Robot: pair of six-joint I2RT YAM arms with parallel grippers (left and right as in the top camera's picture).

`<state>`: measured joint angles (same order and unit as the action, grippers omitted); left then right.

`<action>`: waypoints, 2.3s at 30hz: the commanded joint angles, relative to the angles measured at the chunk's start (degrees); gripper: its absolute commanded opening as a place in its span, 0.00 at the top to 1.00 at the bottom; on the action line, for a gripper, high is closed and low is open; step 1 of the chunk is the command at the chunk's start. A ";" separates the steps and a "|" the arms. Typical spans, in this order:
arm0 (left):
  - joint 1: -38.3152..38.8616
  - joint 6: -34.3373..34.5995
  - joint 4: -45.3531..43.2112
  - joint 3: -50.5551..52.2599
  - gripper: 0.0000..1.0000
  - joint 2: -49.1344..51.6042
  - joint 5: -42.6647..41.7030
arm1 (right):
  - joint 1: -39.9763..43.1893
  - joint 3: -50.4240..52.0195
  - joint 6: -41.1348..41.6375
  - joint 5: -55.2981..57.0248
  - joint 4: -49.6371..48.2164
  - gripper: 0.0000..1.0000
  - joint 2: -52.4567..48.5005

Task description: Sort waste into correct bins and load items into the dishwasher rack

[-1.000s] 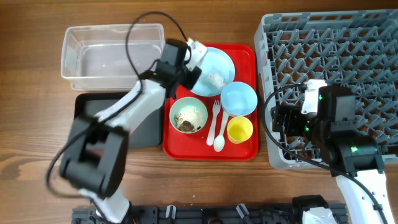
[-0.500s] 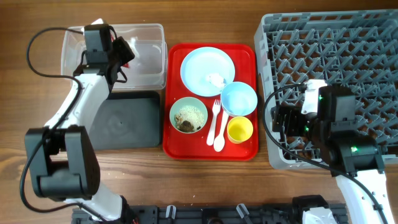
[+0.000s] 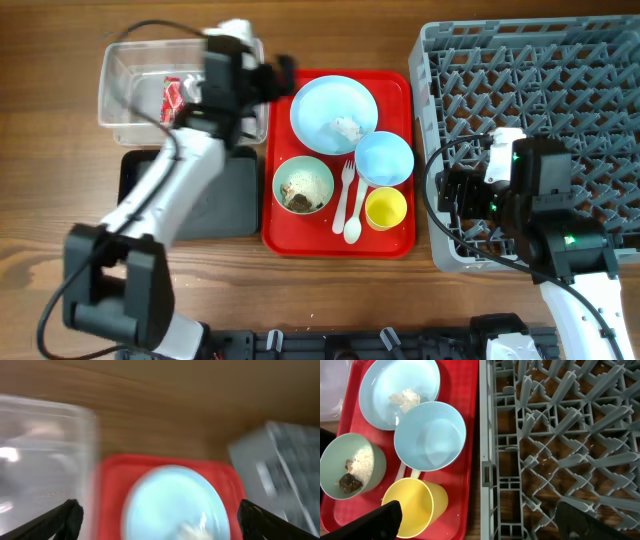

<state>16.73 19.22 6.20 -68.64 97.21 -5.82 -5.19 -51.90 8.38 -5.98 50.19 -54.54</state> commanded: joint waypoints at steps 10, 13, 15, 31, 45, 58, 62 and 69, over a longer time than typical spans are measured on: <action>12.52 -20.46 -3.80 -2.75 0.00 13.42 -2.84 | -0.04 -0.96 0.81 -0.04 0.02 0.00 0.00; 12.52 -20.28 -5.25 -2.73 0.00 16.98 -1.62 | -0.04 -0.96 0.79 -0.04 0.22 0.00 0.00; 12.52 -20.28 -5.79 -2.73 0.00 19.17 -1.62 | -0.04 -0.96 1.36 -0.09 0.26 0.00 0.00; 12.66 -19.87 -4.31 -2.73 0.96 22.91 -1.09 | -0.04 -0.96 2.29 -0.04 0.61 0.00 0.00; 0.72 -18.14 8.26 -2.73 0.90 -1.33 15.34 | -0.04 -0.96 2.27 -0.04 0.57 0.00 0.00; -11.30 -6.32 13.03 -2.69 0.00 1.16 12.50 | -0.04 -0.96 2.29 -0.04 0.44 0.00 0.00; -8.55 -6.25 19.61 -2.69 0.00 -5.05 9.88 | -0.04 -0.96 2.19 -0.02 0.70 0.00 0.00; 5.49 3.02 28.81 -2.62 0.00 -5.90 -1.20 | -0.04 -0.96 2.21 -0.02 0.74 0.00 0.00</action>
<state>17.26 15.75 33.28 -71.29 89.54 -2.79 -5.19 -51.90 9.87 -5.98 50.85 -54.54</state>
